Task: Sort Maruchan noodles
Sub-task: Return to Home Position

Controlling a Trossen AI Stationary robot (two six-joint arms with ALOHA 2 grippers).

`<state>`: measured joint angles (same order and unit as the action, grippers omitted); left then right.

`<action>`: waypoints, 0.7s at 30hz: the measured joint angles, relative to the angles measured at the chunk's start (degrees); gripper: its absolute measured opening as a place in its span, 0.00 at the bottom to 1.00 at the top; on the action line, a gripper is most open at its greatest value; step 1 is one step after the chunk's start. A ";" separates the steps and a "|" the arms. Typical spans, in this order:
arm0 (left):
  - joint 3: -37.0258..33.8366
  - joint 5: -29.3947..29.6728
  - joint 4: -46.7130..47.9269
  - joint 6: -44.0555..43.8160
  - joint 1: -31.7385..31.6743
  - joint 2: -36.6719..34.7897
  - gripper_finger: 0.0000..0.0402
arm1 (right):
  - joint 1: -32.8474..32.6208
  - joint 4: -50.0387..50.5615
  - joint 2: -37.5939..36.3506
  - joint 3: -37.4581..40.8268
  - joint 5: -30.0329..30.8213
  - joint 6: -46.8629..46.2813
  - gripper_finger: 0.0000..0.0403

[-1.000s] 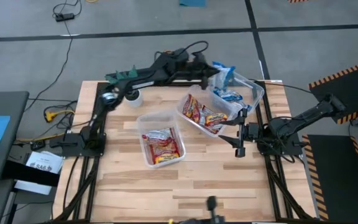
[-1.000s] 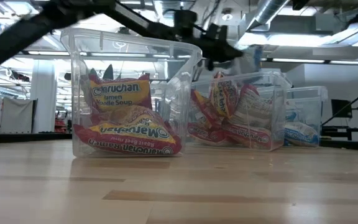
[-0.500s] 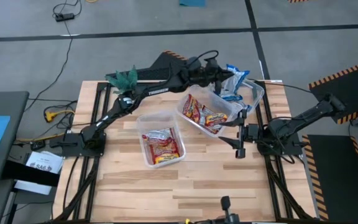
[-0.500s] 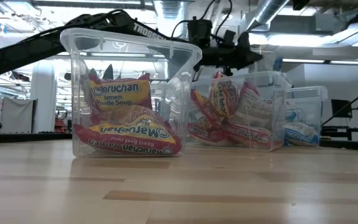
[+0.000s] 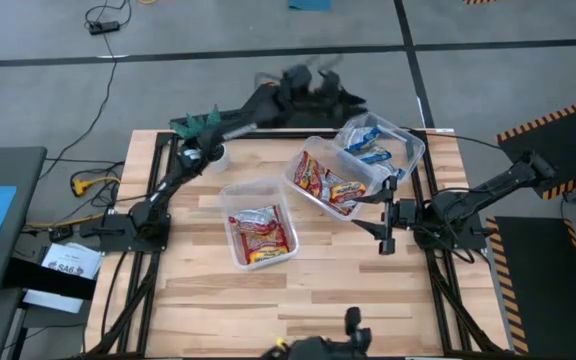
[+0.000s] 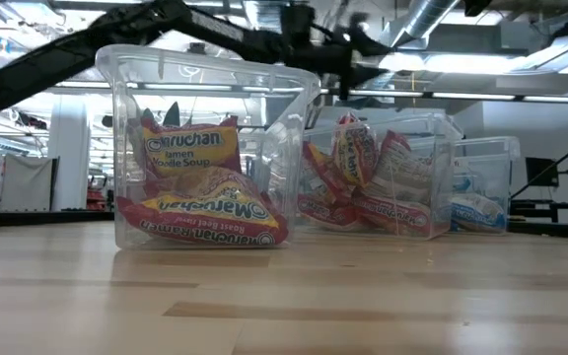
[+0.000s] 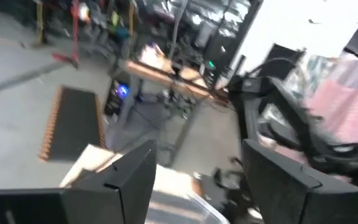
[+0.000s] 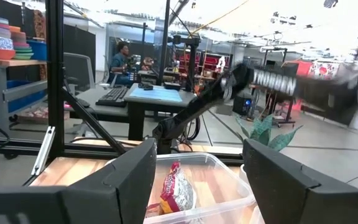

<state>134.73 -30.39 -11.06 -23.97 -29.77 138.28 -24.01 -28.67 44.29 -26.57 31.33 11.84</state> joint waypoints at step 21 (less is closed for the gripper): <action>-17.86 14.06 54.81 31.06 13.50 -34.65 0.31 | -0.10 2.04 -0.02 0.00 0.17 -4.20 0.65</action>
<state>116.87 -16.33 43.75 7.09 -16.26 103.63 -24.11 -26.63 44.27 -26.57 31.51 7.64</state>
